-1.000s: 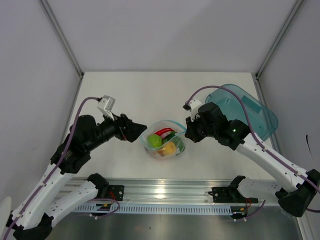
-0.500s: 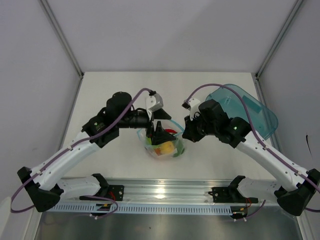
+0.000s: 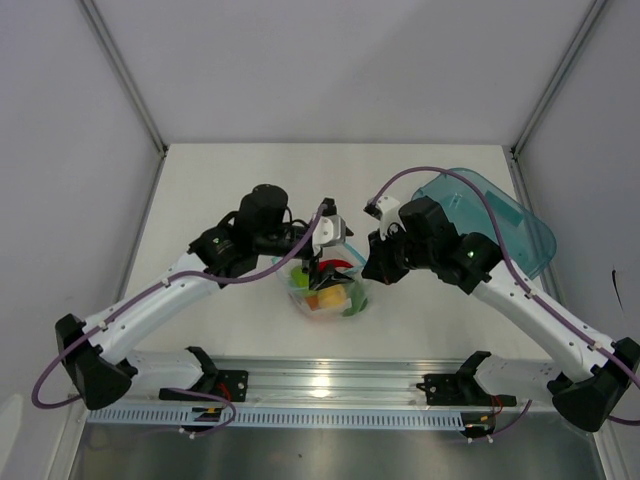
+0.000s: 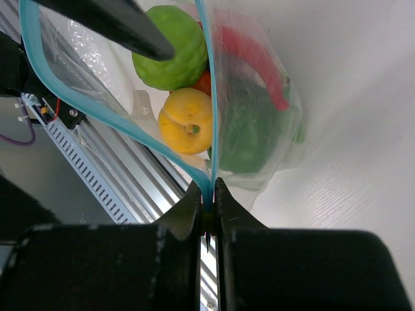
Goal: Place the food in the zip-top bag and seal the zipper
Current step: Adjust the zipper food storage bag at the center of the board.
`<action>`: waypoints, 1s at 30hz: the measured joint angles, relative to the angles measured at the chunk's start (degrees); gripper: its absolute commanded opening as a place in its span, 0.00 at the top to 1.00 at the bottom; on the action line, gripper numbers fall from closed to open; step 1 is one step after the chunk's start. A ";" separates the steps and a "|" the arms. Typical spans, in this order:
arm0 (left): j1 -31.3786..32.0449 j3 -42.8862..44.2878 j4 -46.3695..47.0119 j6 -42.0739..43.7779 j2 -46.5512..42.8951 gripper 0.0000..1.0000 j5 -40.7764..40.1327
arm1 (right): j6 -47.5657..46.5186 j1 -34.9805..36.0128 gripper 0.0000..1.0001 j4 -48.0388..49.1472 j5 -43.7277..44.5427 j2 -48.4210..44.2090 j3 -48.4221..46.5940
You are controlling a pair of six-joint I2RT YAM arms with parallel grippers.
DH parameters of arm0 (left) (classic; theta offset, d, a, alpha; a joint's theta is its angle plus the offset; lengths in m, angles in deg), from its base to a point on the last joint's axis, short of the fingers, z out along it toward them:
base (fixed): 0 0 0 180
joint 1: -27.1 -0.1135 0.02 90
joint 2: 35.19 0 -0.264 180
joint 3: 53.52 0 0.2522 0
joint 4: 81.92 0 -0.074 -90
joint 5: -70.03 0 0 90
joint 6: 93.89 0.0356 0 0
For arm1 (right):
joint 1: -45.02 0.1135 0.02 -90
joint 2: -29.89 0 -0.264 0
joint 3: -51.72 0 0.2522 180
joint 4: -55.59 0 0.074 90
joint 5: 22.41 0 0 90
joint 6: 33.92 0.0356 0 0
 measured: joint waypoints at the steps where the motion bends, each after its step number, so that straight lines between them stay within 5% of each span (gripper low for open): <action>1: 0.00 0.04 0.04 1.11 0.74 0.00 0.35 | 0.00 -0.15 1.00 0.00 -0.15 0.00 0.00; 13: 0.00 0.20 -1.31 7.17 10.14 0.05 2.19 | 0.17 -1.25 1.00 0.02 -1.53 -0.02 0.00; 16: 0.00 0.20 -1.84 7.21 10.19 0.16 1.95 | 0.17 -1.42 1.00 0.00 -1.57 -0.04 0.00; 20: -0.26 0.22 -2.56 6.47 10.19 0.43 0.79 | 0.13 -1.73 1.00 -0.02 -1.53 -0.04 0.00; 26: -0.26 0.35 -3.30 3.21 10.19 0.58 -0.31 | -0.07 -1.75 1.00 -0.09 -1.38 -0.04 0.00; 30: -0.26 1.29 -4.28 1.01 10.19 0.57 -0.28 | -0.28 -1.88 1.00 -0.31 -1.29 -0.04 0.00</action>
